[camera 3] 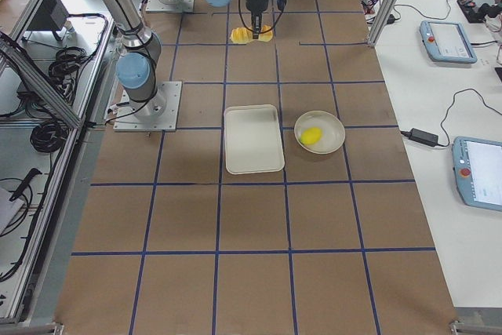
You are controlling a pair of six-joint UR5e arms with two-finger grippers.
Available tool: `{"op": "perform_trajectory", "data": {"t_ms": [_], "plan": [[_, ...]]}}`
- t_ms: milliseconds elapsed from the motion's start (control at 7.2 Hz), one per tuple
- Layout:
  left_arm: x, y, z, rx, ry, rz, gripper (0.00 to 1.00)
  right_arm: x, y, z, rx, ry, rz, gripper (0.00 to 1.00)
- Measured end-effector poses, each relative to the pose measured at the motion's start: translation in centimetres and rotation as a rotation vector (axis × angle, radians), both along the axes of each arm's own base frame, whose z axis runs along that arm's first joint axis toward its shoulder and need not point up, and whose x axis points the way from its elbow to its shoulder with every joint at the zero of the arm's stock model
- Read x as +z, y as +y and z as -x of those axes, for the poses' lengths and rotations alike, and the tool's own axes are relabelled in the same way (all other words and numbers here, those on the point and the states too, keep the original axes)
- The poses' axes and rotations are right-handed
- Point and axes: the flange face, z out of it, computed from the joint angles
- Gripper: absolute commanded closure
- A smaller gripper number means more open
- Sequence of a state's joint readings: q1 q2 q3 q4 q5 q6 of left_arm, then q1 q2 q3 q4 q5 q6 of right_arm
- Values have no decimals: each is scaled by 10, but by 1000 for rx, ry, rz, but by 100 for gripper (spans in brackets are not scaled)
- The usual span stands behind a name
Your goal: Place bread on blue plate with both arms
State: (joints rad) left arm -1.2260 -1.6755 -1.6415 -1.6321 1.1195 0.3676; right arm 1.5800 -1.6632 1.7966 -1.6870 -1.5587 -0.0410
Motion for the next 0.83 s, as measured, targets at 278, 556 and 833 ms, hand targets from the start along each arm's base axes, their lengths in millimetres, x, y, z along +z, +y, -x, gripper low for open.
{"op": "perform_trajectory", "data": {"t_ms": [278, 556, 833], "plan": [[-50, 5, 80, 52, -29, 34, 98, -6, -9, -25, 50, -1, -5, 92], [-90, 30, 154, 103, -44, 57, 98, -8, -30, -56, 110, 0, -9, 92], [-127, 58, 189, 154, -56, 54, 98, -15, -42, -75, 141, 6, -19, 92]]}}
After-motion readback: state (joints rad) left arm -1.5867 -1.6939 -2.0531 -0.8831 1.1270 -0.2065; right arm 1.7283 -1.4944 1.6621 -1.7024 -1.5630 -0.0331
